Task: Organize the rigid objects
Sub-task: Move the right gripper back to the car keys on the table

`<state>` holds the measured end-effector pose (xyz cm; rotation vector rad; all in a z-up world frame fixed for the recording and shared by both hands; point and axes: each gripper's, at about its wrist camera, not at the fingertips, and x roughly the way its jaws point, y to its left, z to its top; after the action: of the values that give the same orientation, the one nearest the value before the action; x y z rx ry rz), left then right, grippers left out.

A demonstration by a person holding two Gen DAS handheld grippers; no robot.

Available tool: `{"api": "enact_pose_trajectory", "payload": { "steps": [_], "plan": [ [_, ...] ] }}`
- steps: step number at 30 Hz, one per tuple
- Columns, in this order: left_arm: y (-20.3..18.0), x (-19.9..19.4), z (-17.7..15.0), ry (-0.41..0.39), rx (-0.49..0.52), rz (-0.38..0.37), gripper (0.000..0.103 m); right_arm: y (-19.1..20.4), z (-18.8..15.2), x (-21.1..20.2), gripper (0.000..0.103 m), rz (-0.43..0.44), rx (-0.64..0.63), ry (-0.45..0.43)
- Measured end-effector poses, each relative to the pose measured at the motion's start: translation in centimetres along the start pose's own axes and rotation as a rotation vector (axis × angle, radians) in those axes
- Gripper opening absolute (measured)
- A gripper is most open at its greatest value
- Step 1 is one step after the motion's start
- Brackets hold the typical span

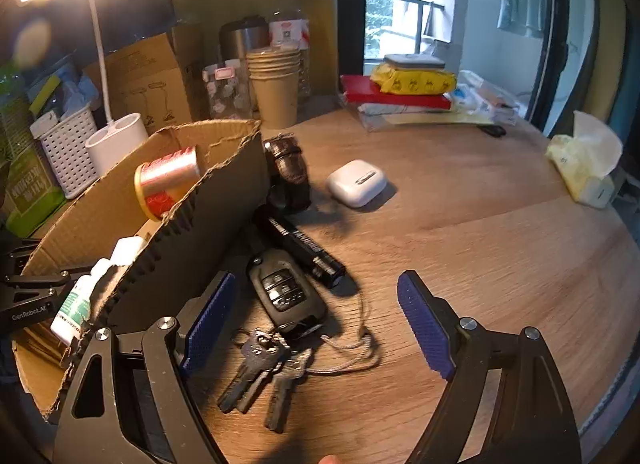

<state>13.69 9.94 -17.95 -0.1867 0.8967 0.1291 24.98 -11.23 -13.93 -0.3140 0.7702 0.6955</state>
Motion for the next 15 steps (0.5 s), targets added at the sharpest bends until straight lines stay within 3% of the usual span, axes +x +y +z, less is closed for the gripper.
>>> {"api": "enact_pose_trajectory", "payload": {
  "steps": [9,15],
  "plan": [
    [0.0,0.0,0.0,0.000,0.000,0.000,0.020,2.3,-0.4,1.3,0.085,0.043,-0.086,0.021],
    [0.0,0.0,0.0,0.000,0.000,0.000,0.020,2.3,-0.7,2.4,0.066,0.036,-0.085,0.071]
  ]
}}
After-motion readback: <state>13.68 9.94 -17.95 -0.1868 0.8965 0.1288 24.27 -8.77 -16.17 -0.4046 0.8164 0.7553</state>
